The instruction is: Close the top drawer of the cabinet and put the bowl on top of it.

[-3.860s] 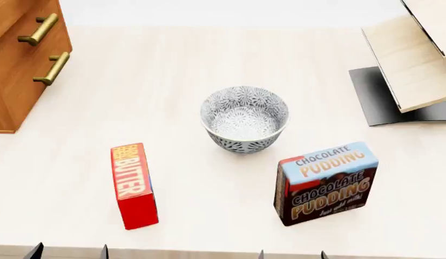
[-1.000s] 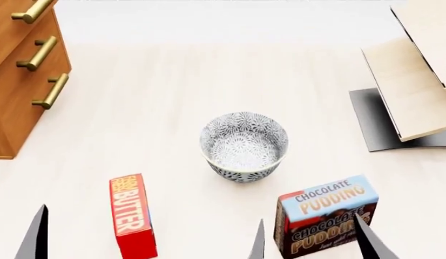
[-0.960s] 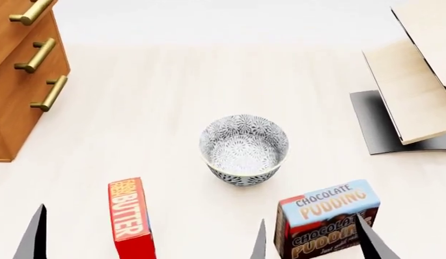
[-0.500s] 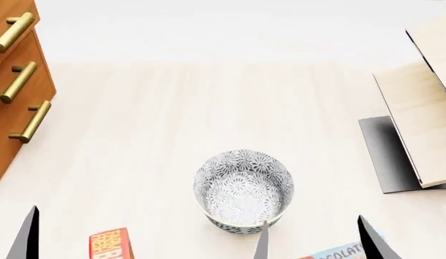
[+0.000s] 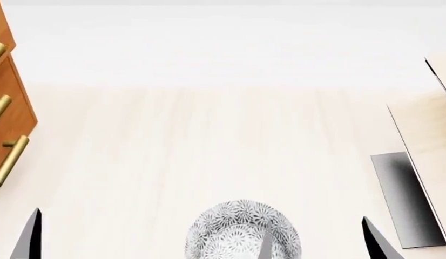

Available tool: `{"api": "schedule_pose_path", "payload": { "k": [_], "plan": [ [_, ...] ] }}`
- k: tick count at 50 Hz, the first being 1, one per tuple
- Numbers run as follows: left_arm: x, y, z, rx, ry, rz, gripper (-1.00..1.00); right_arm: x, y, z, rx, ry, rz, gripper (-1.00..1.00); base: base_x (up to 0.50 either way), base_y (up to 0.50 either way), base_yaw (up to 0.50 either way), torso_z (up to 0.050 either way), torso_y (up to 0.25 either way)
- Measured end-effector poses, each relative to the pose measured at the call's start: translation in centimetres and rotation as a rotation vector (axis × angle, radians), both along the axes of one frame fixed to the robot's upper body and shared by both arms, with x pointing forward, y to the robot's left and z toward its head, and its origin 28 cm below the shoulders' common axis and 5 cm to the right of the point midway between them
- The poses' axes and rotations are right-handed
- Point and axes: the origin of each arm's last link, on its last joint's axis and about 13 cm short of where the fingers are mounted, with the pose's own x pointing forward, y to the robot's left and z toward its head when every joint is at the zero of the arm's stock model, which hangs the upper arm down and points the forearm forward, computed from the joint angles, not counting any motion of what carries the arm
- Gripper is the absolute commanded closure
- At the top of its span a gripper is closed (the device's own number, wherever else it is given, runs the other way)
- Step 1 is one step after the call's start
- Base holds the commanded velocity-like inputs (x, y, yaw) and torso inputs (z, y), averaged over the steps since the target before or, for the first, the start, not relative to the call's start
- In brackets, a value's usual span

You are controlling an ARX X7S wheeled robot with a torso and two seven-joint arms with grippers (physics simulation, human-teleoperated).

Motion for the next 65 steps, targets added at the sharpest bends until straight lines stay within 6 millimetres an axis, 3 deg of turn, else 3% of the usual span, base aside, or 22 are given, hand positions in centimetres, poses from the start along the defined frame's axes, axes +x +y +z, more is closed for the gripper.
{"api": "schedule_pose_path", "payload": {
  "k": [34,48,65],
  "plan": [
    [0.1,0.0,-0.3,-0.002,0.000,0.004,-1.00,-0.1,-0.2,-0.2,0.011,0.001,-0.007,-1.00,0.40,0.00,0.00,0.000,0.000],
    [0.5,-0.1,-0.5,0.003,0.006,0.001,-1.00,-0.1,-0.2,-0.4,0.010,0.002,-0.007,-1.00,0.00,0.00,0.00,0.000,0.000],
    [2.4,0.2,-0.2,0.011,0.018,0.006,-1.00,-0.3,-0.1,-0.8,0.006,0.006,0.006,-1.00,0.00,0.00,0.00,0.000,0.000]
  ]
}}
